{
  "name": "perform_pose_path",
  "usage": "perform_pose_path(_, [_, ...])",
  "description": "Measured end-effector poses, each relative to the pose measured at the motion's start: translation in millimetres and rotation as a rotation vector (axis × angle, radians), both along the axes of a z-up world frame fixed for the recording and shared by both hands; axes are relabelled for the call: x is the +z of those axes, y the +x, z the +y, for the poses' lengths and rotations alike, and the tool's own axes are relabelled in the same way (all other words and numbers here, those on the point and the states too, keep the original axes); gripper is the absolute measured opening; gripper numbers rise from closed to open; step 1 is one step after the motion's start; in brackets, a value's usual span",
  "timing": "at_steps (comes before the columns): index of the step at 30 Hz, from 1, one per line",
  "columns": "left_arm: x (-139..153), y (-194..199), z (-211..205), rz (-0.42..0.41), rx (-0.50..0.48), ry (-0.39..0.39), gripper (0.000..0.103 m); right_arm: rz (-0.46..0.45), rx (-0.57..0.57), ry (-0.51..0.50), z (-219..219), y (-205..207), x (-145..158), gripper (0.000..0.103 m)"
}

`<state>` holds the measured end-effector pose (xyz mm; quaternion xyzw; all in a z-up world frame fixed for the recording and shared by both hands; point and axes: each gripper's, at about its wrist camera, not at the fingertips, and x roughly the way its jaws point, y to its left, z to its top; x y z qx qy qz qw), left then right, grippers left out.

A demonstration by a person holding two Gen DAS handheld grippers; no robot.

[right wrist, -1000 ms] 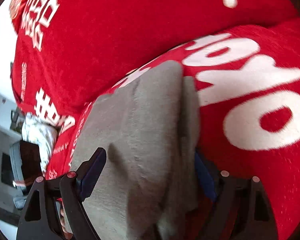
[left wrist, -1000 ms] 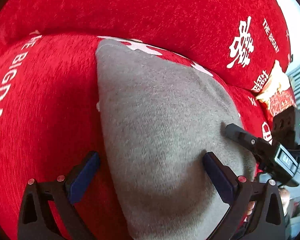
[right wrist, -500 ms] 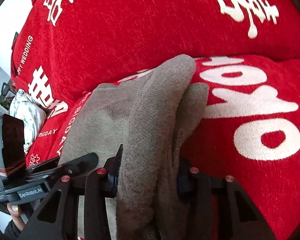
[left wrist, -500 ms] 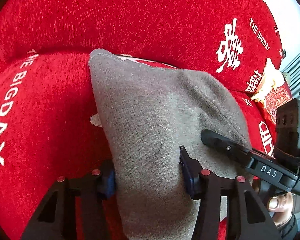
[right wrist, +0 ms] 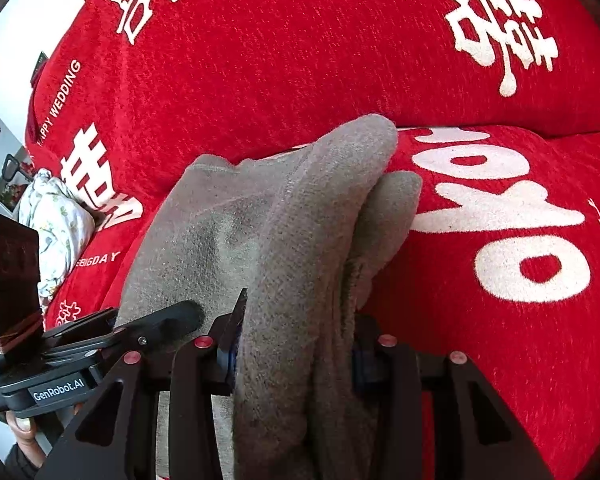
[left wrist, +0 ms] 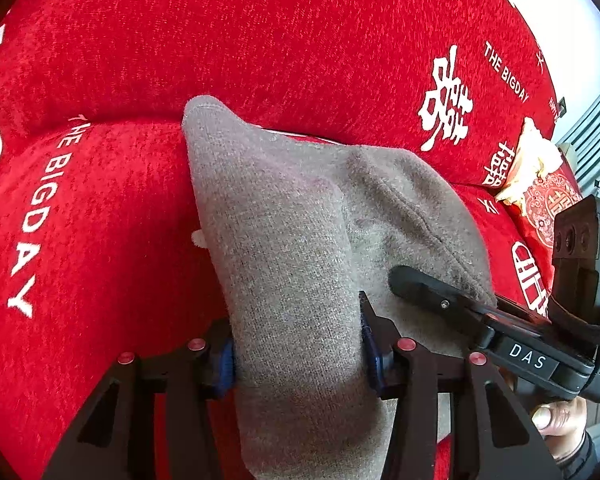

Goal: Fold small clothes

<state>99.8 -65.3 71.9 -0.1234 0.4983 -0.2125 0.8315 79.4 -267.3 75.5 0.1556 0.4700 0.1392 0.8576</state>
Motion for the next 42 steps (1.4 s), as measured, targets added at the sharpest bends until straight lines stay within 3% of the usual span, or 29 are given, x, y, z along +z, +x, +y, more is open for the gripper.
perform_pose_path(42, [14, -91, 69, -0.035, 0.052, -0.015, 0.051, -0.033, 0.05, -0.031, 67, -79, 25, 0.043])
